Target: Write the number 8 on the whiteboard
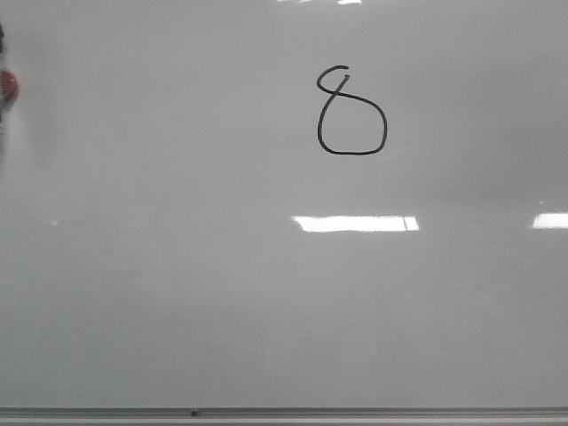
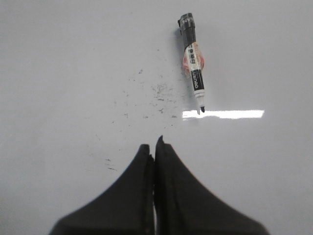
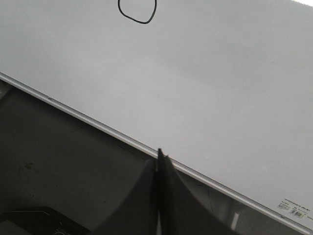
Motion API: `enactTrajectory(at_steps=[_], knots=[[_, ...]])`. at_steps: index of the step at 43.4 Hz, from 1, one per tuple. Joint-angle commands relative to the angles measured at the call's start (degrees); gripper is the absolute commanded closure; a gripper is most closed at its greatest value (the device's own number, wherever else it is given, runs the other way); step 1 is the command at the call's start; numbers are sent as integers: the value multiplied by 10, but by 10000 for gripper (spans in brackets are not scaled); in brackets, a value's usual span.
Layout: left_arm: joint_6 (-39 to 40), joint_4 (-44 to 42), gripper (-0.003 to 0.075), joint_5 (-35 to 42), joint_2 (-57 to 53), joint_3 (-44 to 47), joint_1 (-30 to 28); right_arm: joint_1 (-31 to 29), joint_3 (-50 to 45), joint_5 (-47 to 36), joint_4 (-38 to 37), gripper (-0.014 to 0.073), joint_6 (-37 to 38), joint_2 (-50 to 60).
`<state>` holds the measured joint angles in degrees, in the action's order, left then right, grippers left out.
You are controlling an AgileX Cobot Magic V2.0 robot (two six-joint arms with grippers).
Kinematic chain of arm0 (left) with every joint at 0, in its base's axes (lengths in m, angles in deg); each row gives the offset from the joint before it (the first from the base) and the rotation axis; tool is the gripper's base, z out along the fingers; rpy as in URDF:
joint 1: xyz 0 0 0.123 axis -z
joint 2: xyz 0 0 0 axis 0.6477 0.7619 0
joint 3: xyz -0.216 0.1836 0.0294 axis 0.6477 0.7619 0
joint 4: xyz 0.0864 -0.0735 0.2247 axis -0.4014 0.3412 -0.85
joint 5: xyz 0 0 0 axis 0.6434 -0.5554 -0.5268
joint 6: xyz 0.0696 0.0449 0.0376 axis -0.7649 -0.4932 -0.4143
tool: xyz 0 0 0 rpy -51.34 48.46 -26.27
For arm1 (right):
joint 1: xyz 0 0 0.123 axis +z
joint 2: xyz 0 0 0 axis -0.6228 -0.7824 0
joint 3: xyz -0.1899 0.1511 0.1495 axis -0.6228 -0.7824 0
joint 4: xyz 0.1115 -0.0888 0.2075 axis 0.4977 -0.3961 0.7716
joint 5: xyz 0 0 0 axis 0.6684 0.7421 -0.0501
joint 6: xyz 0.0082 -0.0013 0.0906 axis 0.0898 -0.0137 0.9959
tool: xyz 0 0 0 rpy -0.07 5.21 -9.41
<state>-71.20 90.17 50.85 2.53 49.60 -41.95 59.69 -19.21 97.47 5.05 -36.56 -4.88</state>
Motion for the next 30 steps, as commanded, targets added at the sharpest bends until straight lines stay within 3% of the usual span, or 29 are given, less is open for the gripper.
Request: enactTrajectory(at_steps=[1,9,30], knots=[[6,1,741,74,-16,11,-4,-4,13,-39,-5,701,0,-3],[6,1,741,124,-18,29,-4,-4,13,-38,-5,701,0,-3],[6,1,741,128,-18,29,-4,-4,13,-38,-5,701,0,-3]])
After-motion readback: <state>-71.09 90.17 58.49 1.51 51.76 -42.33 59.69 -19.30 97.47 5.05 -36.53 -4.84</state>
